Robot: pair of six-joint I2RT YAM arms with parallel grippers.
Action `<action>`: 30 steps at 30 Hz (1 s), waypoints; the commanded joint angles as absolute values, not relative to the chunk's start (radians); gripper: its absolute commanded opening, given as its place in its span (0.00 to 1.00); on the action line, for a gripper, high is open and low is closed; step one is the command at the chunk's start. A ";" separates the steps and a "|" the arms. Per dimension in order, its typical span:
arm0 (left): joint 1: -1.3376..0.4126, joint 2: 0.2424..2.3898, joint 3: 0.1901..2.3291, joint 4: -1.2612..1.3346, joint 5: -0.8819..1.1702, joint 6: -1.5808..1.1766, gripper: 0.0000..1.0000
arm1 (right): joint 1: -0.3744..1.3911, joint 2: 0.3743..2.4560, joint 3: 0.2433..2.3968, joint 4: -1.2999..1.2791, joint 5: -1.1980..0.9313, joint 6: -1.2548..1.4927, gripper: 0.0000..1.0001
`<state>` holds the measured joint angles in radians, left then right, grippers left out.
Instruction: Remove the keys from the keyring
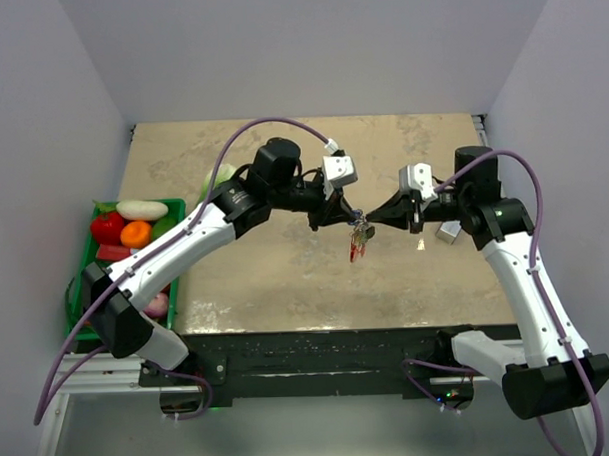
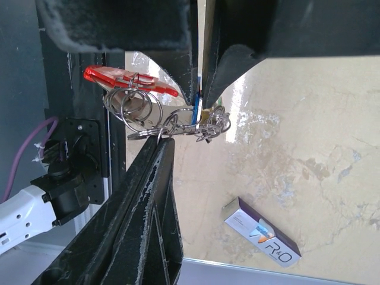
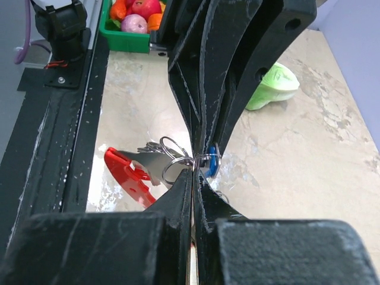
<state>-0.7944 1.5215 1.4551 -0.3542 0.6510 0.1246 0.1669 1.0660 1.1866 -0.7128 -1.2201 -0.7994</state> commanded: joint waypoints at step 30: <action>-0.790 1.420 1.509 -0.445 0.733 0.275 0.00 | 0.167 1.078 1.256 -0.994 -1.224 -1.245 0.00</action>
<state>-0.7956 1.4696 1.4590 -0.4515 0.7010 0.2417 0.1696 1.0966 1.2137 -0.9100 -1.2297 -1.1294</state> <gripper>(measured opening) 0.080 0.007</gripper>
